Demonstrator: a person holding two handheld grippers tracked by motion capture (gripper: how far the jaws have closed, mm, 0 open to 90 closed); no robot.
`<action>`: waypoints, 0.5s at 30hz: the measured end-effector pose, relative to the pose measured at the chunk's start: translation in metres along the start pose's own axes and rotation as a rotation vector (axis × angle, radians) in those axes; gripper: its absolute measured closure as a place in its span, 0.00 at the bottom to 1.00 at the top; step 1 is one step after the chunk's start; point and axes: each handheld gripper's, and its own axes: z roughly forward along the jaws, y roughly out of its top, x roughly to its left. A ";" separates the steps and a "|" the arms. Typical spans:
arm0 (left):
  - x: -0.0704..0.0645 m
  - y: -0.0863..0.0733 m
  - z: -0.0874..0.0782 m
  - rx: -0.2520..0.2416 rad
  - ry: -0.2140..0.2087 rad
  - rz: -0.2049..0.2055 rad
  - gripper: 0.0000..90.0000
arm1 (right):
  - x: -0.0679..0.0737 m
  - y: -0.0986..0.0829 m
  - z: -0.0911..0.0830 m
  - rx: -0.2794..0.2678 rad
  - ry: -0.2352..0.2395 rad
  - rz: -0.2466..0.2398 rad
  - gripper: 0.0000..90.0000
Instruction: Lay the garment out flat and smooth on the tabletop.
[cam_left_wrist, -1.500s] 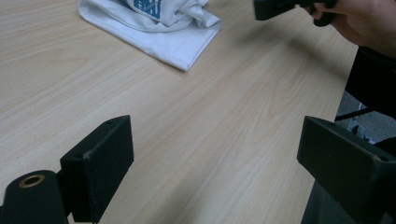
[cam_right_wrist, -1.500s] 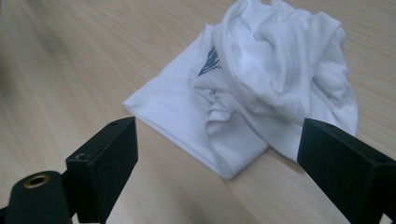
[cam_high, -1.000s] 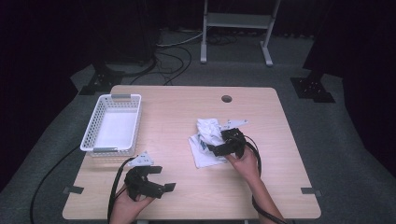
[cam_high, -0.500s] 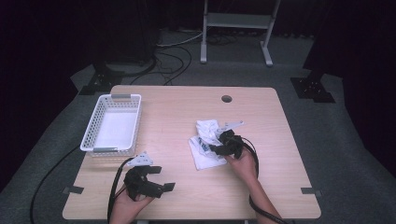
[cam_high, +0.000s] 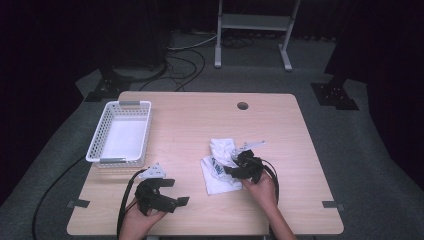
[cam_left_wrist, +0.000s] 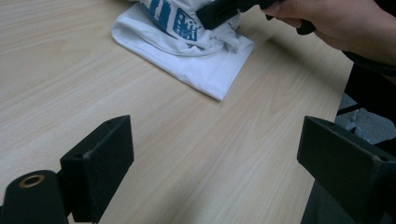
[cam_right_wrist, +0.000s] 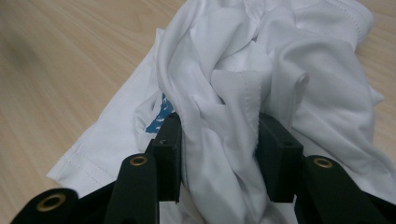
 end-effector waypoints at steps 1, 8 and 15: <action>0.000 0.000 0.000 0.002 -0.002 0.001 0.11 | 0.001 -0.002 -0.001 -0.002 0.005 0.007 0.63; -0.001 -0.001 0.003 0.004 -0.013 0.006 0.11 | 0.013 -0.013 -0.007 -0.005 0.049 0.024 0.62; -0.001 -0.002 0.007 -0.002 -0.018 0.015 0.11 | 0.023 -0.024 -0.012 -0.017 0.098 0.061 0.64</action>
